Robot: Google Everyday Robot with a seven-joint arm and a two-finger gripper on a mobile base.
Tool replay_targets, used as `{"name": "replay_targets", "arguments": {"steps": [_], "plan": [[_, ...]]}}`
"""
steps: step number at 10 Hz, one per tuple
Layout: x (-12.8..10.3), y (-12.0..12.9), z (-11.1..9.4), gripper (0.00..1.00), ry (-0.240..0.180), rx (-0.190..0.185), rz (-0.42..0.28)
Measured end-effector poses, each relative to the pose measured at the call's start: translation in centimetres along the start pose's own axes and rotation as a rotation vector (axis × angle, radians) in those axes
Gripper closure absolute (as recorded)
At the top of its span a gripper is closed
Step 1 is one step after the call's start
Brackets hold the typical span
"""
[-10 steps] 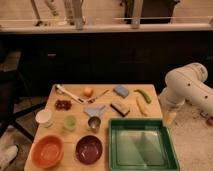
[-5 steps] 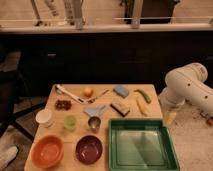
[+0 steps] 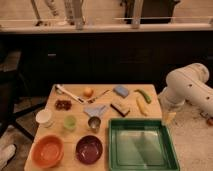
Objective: Place grapes in metal cup
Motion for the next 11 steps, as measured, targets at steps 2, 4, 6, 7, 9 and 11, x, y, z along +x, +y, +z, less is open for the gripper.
{"name": "replay_targets", "arguments": {"steps": [2, 4, 6, 7, 9, 11], "plan": [[-1.1, -0.6, -2.0, 0.2, -0.201, 0.115, 0.001], [-2.6, -0.8, -3.0, 0.2, -0.312, 0.177, -0.016], [-5.1, -1.4, -3.6, 0.2, -0.356, 0.221, -0.056], [-5.8, -1.7, -3.8, 0.2, -0.367, 0.231, -0.078], [-7.3, -3.1, -4.4, 0.2, -0.386, 0.245, -0.128], [-8.8, -5.1, -4.9, 0.2, -0.416, 0.245, -0.17]]}}
